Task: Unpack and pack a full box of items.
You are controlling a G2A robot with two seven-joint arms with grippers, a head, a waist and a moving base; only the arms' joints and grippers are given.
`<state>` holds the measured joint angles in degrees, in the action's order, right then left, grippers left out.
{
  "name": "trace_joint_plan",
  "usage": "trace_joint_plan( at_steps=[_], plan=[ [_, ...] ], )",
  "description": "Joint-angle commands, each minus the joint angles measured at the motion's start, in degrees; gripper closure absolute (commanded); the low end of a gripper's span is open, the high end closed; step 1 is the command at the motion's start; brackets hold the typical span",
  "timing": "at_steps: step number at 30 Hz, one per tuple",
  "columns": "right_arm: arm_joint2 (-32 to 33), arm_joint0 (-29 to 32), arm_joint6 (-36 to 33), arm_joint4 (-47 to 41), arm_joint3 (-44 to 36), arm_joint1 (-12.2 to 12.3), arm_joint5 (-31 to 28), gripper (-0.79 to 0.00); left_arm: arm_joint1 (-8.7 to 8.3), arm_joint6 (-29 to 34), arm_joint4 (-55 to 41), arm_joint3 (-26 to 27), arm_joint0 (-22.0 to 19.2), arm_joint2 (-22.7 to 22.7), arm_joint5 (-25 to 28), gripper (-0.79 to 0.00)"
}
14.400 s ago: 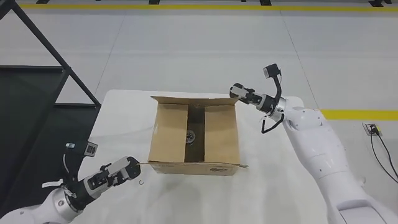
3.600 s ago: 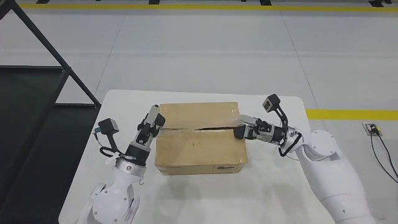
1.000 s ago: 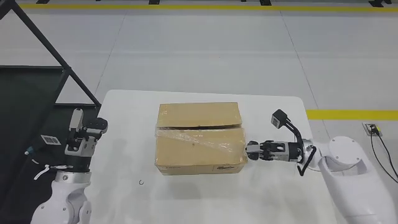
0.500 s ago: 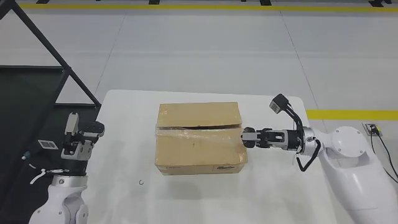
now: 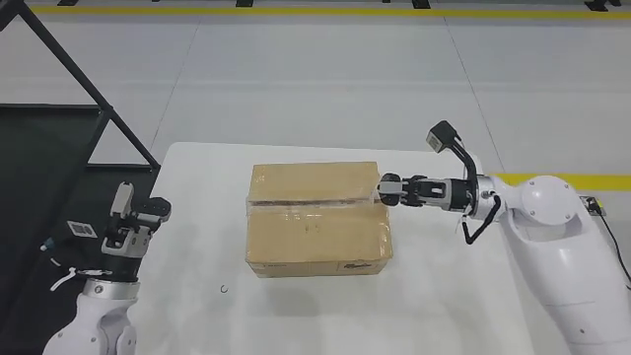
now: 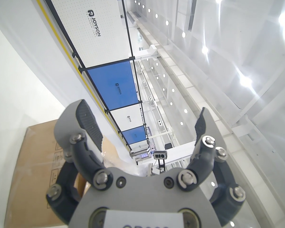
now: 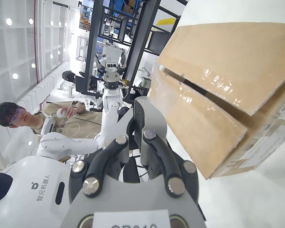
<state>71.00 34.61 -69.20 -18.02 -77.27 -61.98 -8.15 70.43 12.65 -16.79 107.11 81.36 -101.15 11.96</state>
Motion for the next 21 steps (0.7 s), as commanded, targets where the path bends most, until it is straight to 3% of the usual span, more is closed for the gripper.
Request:
trace_joint_plan(
  at_steps=[1,9,13,21],
  plan=[
    [-0.4,-0.7,0.1,-0.4,1.0,-0.1,-1.4,0.0,-0.1,1.5,0.5,-0.2,-0.1,0.1,-0.4,-0.785],
    [-1.5,-3.8,-0.9,-1.1,5.6,-0.2,-1.3,0.0,-0.5,7.1,0.8,0.3,-0.8,0.4,-1.9,-0.785],
    [-2.0,-5.1,-1.6,-2.2,8.0,-0.3,-2.7,0.0,-1.06,14.0,0.9,1.3,-2.3,0.3,-4.3,-0.785],
    [-4.3,-7.9,-1.3,-3.5,14.2,-1.0,-4.3,0.0,-1.96,24.2,0.0,-1.6,-9.1,3.1,-12.1,-0.785]
  ],
)
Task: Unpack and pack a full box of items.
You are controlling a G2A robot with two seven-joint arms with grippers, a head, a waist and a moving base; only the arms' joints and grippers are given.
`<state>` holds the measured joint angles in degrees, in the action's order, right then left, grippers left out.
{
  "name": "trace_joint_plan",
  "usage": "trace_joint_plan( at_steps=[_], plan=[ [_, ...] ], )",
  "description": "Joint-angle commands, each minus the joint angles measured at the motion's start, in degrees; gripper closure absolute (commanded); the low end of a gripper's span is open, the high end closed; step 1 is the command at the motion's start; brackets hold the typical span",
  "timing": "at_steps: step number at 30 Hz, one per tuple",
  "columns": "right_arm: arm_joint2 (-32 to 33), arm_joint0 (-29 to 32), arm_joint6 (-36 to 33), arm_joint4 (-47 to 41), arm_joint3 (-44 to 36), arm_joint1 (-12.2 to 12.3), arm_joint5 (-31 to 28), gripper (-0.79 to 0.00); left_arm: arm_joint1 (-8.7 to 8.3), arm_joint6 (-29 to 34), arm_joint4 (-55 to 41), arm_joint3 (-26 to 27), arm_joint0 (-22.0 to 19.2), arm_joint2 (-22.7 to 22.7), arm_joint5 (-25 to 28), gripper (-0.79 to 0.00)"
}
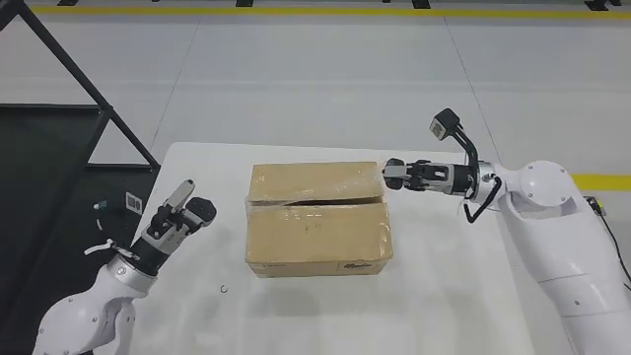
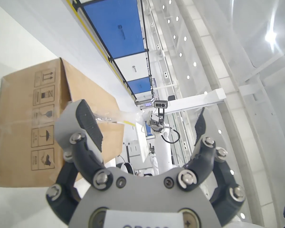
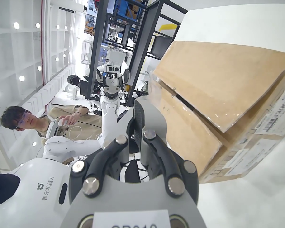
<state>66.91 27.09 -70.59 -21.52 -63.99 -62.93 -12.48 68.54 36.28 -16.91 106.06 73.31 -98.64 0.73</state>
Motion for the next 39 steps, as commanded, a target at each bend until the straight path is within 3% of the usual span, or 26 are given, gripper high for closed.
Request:
trace_joint_plan(
  at_steps=[1,19,39],
  plan=[
    [-0.5,-0.7,0.4,0.1,1.7,-0.1,-0.1,0.0,-0.1,1.3,-0.4,-1.0,-1.8,1.2,-1.6,-0.785],
    [-0.8,-3.1,-5.5,1.1,11.0,0.6,-0.1,0.0,-0.66,3.2,3.2,-6.9,-10.7,9.2,-5.8,-0.785],
    [-4.1,-5.9,-6.9,1.0,16.8,-0.1,1.0,0.0,-0.14,-3.0,5.2,-13.8,-16.0,16.7,-4.4,-0.785]
  ],
)
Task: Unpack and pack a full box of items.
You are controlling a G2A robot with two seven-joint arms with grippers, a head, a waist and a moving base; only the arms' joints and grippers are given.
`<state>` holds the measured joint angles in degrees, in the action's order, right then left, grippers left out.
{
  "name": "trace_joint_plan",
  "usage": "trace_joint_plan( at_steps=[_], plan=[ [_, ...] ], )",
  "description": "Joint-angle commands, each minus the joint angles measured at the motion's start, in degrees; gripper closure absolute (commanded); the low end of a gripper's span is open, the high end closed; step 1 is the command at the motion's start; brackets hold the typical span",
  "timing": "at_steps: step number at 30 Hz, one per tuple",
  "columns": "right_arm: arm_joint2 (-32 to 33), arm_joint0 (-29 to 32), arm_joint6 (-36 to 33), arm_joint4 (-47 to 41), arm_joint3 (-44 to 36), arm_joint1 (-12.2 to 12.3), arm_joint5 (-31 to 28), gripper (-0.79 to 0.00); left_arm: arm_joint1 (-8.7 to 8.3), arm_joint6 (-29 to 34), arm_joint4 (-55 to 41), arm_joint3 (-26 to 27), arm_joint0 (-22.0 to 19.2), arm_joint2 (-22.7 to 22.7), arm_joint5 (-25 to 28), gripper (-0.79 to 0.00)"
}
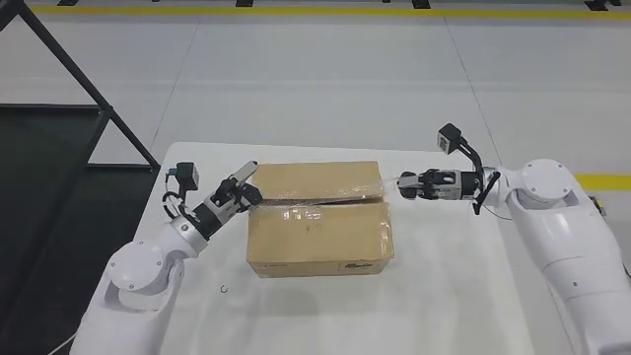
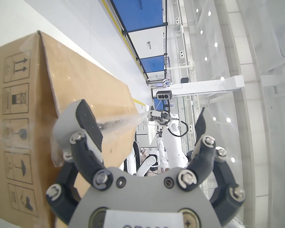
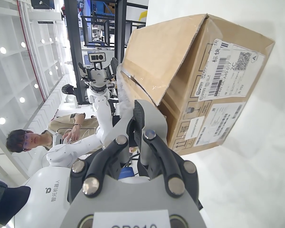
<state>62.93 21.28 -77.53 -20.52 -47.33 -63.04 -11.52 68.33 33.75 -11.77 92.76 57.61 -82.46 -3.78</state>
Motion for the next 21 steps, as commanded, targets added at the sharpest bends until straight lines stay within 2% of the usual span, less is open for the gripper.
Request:
trace_joint_plan(
  at_steps=[1,9,21],
  plan=[
    [-0.3,-0.1,0.1,0.0,0.4,-0.1,0.0,0.0,0.13,-0.7,0.1,-1.0,-0.6,0.9,0.2,-0.785],
    [-1.1,-0.6,0.1,-0.3,1.9,-0.3,-0.2,0.0,0.32,-1.6,1.5,-3.7,-1.9,3.3,0.4,-0.785],
    [-2.1,-1.1,-0.5,1.5,4.5,-0.2,-0.2,0.0,0.2,-1.7,1.8,-4.1,-1.7,3.6,0.6,-0.785]
  ],
)
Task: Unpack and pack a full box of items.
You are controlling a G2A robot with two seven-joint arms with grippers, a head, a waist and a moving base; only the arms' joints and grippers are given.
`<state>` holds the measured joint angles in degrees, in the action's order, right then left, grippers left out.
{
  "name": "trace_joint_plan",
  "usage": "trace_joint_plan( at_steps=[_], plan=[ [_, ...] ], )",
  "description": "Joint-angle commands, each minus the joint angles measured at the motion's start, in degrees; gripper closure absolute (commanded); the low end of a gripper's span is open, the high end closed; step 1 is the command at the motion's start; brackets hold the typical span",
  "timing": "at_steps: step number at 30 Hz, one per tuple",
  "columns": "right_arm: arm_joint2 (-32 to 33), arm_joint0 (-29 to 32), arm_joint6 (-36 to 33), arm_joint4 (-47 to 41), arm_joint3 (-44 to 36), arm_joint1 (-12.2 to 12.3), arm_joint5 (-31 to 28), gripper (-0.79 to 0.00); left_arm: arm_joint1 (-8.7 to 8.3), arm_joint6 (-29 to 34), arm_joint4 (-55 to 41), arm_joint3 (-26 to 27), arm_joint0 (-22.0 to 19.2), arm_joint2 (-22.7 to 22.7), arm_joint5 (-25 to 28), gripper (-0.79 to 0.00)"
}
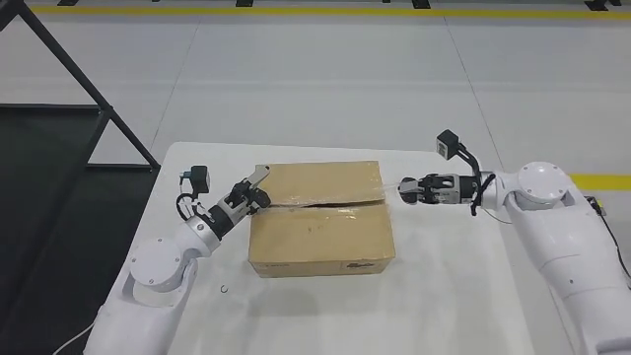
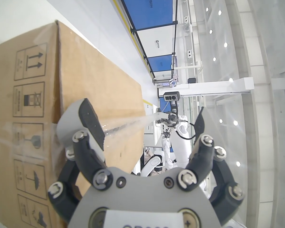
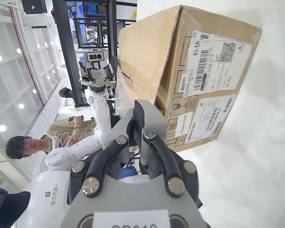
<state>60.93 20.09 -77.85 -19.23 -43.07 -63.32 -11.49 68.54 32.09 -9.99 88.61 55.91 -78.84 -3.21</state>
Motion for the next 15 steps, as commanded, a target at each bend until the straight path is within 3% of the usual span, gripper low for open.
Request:
trace_joint_plan(
  at_steps=[1,15],
  plan=[
    [-0.1,0.1,-0.4,0.4,0.5,0.1,-0.3,0.0,-0.03,0.0,0.0,0.1,0.0,0.0,0.0,-0.785],
    [-1.2,0.5,-1.0,2.3,1.7,0.2,-2.5,0.0,-0.17,-0.1,0.1,0.4,0.4,0.2,-0.1,-0.785]
  ],
)
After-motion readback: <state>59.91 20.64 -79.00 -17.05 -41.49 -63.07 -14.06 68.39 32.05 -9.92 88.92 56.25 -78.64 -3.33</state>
